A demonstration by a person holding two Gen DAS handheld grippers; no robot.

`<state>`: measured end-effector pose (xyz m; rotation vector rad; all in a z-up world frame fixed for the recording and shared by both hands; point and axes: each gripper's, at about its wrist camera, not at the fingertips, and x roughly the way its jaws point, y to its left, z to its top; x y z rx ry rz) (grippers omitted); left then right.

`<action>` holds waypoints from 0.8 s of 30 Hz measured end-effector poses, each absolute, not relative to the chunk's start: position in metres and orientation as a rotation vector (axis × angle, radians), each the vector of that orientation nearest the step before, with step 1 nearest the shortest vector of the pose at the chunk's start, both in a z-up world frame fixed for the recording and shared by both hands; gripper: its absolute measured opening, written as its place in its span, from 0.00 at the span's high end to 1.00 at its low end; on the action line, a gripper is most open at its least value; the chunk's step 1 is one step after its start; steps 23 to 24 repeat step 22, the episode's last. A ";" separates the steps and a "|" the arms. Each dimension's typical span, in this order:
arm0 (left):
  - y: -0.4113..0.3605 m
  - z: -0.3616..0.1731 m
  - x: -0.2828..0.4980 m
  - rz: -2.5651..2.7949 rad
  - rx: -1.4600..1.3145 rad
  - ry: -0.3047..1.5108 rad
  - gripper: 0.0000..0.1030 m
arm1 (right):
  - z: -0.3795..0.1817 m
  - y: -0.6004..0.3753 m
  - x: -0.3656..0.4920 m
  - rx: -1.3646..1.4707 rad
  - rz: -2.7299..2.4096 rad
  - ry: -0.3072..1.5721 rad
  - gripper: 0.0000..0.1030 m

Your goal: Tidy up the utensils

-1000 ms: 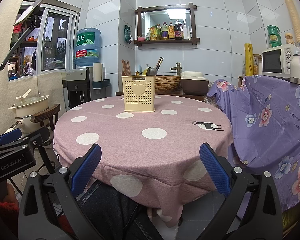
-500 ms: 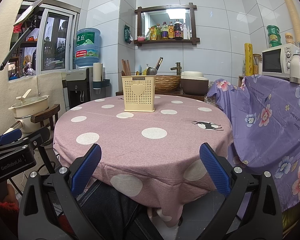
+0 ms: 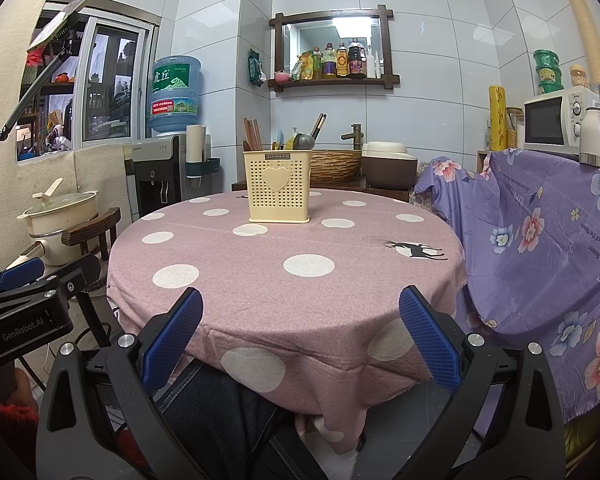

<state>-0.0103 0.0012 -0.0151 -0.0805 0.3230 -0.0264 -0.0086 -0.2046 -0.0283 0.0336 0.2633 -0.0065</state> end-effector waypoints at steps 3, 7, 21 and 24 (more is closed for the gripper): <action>0.001 -0.015 -0.009 -0.027 -0.081 0.323 0.05 | -0.028 -0.205 -0.008 0.033 -0.006 0.263 0.06; 0.001 -0.015 -0.010 -0.027 -0.081 0.323 0.05 | -0.028 -0.204 -0.008 0.033 -0.007 0.263 0.06; 0.000 -0.017 -0.015 -0.027 -0.078 0.320 0.05 | -0.028 -0.205 -0.008 0.033 -0.007 0.263 0.06; -0.001 -0.017 -0.016 -0.024 -0.080 0.318 0.05 | -0.028 -0.204 -0.008 0.033 -0.007 0.263 0.06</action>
